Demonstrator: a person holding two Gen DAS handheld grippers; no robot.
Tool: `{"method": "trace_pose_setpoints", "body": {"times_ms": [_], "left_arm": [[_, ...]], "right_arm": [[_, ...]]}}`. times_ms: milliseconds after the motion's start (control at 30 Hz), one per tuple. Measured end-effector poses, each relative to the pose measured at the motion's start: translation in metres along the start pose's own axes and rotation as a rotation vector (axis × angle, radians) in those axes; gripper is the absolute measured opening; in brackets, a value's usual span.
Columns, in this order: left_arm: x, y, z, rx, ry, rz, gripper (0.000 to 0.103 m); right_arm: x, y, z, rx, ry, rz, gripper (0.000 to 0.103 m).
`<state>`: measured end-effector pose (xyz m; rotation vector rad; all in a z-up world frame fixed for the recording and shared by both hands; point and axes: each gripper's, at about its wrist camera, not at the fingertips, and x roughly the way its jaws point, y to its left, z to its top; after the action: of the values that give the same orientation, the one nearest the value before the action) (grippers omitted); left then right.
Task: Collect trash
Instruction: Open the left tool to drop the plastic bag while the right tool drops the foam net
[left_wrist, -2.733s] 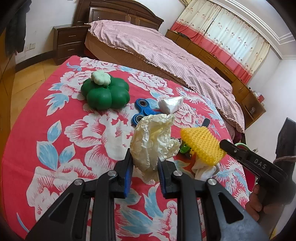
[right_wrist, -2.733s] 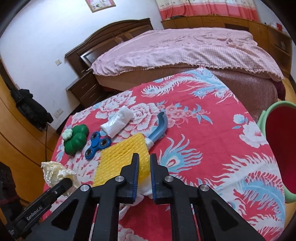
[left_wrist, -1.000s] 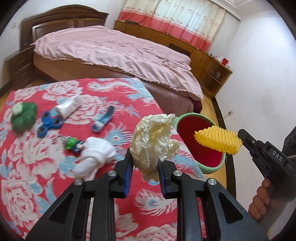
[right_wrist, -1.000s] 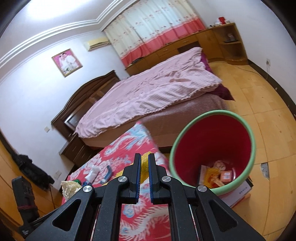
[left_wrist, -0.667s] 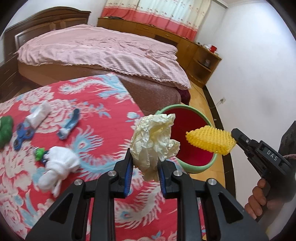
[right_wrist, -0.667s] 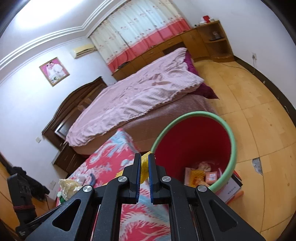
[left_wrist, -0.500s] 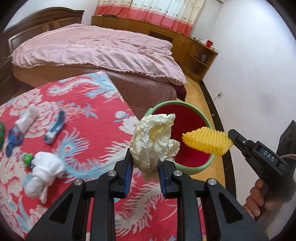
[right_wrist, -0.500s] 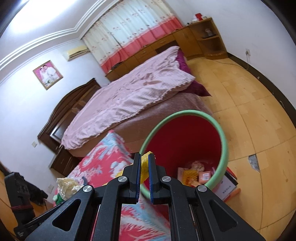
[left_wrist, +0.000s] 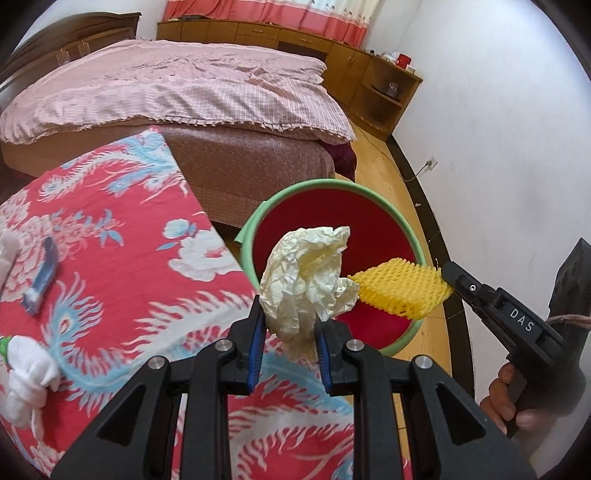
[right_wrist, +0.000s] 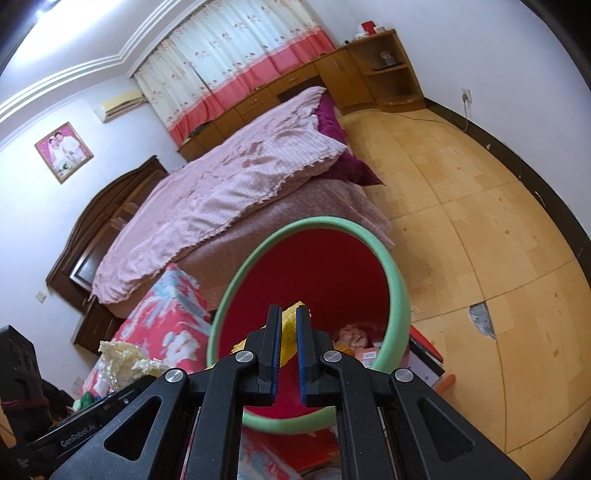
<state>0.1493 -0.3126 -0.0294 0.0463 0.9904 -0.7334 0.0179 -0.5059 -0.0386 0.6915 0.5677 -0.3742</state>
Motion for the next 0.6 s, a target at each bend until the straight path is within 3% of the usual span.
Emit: {"method": "trace_pose_setpoints", "body": {"times_ms": [600], "left_arm": [[0.039, -0.020, 0.007, 0.048, 0.047, 0.010, 0.026]], "right_arm": [[0.018, -0.019, 0.003, 0.005, 0.021, -0.028, 0.015]]}}
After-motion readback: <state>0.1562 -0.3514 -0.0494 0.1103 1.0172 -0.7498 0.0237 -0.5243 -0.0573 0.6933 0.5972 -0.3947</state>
